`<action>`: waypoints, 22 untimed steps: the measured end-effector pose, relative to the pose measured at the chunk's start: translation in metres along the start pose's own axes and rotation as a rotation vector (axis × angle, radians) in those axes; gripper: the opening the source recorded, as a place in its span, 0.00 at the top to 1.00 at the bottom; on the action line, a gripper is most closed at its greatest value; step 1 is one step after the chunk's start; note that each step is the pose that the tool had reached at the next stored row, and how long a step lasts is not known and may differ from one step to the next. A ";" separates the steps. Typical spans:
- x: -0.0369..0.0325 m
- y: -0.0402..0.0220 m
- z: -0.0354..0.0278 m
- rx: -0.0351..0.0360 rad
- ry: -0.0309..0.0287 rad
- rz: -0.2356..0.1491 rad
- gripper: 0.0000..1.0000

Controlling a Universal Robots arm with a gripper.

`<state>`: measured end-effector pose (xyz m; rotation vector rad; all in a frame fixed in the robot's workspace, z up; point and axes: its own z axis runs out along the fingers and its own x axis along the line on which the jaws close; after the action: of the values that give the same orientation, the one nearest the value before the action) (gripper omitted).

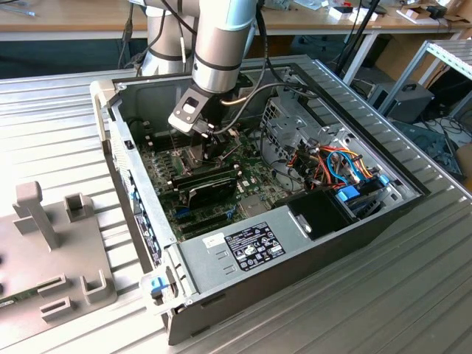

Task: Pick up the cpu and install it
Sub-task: 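Place the cpu into insertion slot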

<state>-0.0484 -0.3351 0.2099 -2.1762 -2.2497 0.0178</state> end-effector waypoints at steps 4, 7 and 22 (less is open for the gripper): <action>0.0006 -0.0015 0.0017 0.0001 -0.0002 0.000 0.45; 0.0008 -0.0015 0.0038 0.0003 -0.0005 0.000 0.45; 0.0022 -0.0010 0.0096 0.0003 -0.0004 0.000 0.45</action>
<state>-0.0497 -0.3329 0.2003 -2.1759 -2.2501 0.0185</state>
